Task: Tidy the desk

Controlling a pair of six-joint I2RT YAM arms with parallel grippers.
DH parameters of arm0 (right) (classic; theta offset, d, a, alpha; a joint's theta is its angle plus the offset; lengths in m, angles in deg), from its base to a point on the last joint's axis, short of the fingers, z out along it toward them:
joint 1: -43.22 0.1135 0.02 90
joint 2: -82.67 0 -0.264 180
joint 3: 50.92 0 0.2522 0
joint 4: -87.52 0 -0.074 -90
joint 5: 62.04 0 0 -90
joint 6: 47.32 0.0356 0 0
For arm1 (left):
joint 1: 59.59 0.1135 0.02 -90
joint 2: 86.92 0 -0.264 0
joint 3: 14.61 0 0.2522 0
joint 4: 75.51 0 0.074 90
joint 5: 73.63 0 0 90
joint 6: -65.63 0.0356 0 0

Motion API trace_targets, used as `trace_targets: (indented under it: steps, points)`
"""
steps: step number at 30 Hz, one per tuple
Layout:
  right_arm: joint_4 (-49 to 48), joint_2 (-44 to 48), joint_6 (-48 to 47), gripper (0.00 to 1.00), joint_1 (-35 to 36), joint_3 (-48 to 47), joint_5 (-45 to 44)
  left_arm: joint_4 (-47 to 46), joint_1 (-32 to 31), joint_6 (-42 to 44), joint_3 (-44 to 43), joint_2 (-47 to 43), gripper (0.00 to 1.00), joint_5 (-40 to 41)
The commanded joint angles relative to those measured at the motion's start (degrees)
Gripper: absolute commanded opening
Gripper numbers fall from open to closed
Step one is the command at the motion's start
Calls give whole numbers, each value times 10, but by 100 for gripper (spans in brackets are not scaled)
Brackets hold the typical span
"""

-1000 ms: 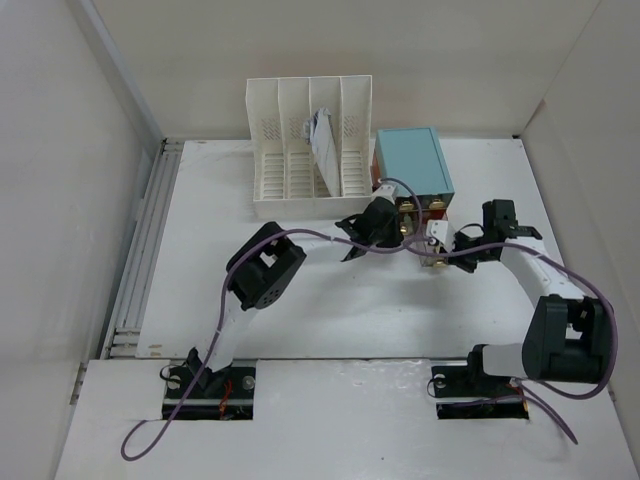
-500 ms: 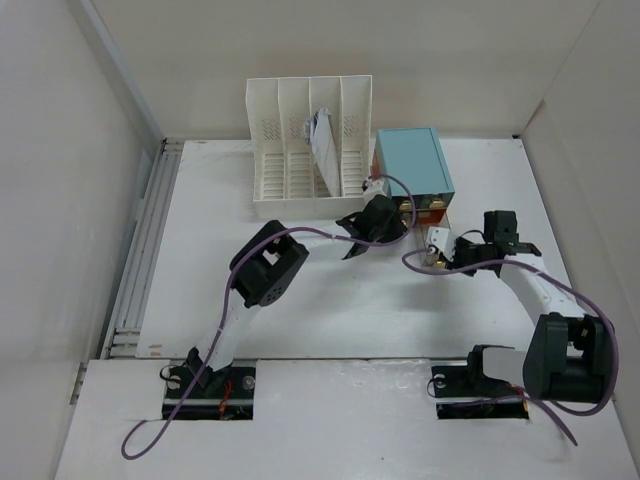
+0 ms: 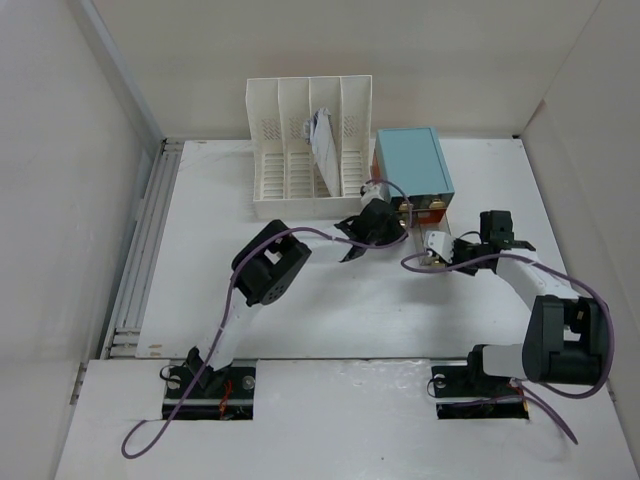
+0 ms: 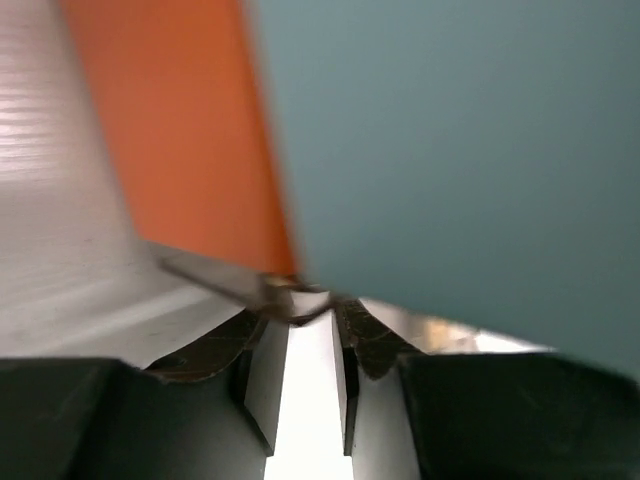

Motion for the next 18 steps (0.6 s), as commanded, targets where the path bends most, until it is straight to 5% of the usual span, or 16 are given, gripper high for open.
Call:
trace_targets:
  steps: [1, 7, 18]
  points:
    - [-38, 1, -11, 0, -4, -20, 0, -56, 28, 0, 33, -48, 21, -1]
    - [-97, 20, 1, 0, -4, 0, -12, -100, 16, 13, 163, -153, 59, 10]
    - [-34, -26, -6, 0, 30, -76, -20, -78, -28, 54, 271, -353, 64, 16]
